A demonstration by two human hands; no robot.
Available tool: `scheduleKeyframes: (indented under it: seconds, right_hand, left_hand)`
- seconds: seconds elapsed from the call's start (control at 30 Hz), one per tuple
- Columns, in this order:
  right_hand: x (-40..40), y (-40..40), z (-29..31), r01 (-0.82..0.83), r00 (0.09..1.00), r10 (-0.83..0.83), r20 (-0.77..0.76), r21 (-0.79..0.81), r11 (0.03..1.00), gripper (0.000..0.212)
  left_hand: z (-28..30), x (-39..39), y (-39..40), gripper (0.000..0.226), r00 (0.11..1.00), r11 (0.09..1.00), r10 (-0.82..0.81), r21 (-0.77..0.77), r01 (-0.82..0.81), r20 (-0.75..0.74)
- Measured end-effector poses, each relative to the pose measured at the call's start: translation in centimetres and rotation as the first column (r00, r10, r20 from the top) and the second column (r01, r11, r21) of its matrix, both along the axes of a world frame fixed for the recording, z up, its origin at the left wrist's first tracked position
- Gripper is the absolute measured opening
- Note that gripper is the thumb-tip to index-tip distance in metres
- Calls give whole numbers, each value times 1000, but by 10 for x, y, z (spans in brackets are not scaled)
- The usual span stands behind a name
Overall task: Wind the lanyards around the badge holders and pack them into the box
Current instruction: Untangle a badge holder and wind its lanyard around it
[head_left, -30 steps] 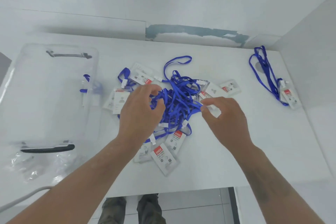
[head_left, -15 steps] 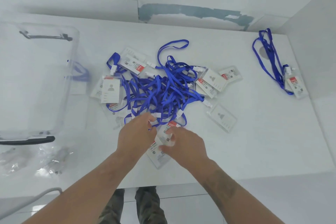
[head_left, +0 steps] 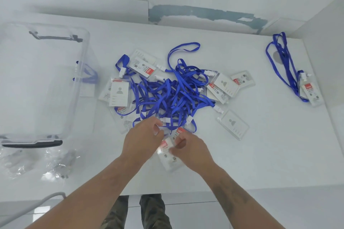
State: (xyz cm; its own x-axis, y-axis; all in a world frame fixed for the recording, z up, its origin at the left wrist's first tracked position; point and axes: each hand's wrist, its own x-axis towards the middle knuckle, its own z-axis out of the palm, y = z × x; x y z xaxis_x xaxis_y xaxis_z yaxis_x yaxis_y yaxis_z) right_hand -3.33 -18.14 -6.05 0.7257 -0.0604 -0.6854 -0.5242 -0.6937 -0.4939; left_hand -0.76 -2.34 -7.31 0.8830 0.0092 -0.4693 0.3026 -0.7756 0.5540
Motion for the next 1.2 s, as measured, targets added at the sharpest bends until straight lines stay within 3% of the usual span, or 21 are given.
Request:
scheduleKeyframes:
  seconds: [0.1, 0.23, 0.3, 0.37, 0.43, 0.5, 0.57, 0.63, 0.67, 0.77, 0.87, 1.03, 1.2]
  right_hand:
    - [7, -14, 11, 304, 952, -297, -70, 308, 901, 17]
    - [9, -18, 25, 585, 794, -544, -271, 581, 565, 13]
    - [11, -18, 28, 617, 753, -577, -315, 642, 455, 19]
    - [15, -16, 33, 610, 746, -590, -308, 671, 421, 22]
    - [17, -14, 39, 587, 757, -585, -290, 694, 416, 24]
    - [19, -14, 46, 551, 787, -578, -214, 666, 504, 21]
    - [21, -19, 48, 548, 773, -632, -58, 563, 619, 15]
    - [23, -27, 51, 589, 678, -726, 116, 505, 631, 8]
    - [24, -31, 53, 573, 650, -730, 213, 493, 654, 15]
    - [29, -35, 62, 322, 756, -486, 439, 398, 859, 47]
    - [36, -29, 74, 149, 864, -317, 392, 401, 904, 43]
    - [41, -33, 92, 188, 904, -374, 207, 593, 783, 29]
    - [48, -36, 102, 161, 930, -323, 174, 598, 785, 31]
  left_hand:
    - [9, 5, 2, 18, 996, 996, 64, -67, -60, 63]
    - [24, 13, -1, 25, 993, 972, 115, -210, -109, 14]
    - [33, 19, -6, 19, 979, 889, 161, -413, -199, -124]
    - [42, 27, -7, 16, 922, 718, 218, -587, -373, -319]
    - [49, 34, -7, 17, 863, 567, 234, -658, -496, -448]
    - [54, 40, -6, 16, 848, 510, 225, -683, -523, -480]
    - [60, 47, -3, 16, 847, 496, 245, -690, -527, -471]
    - [68, 55, 3, 17, 856, 506, 260, -691, -516, -448]
    - [72, 59, 5, 17, 865, 514, 250, -697, -500, -436]
    - [85, 65, 10, 15, 890, 532, 190, -718, -448, -414]
    - [97, 69, 10, 18, 901, 519, 164, -742, -425, -401]
    - [109, 72, 14, 19, 895, 432, 162, -786, -442, -415]
    - [126, 80, 15, 19, 881, 363, 142, -804, -470, -451]
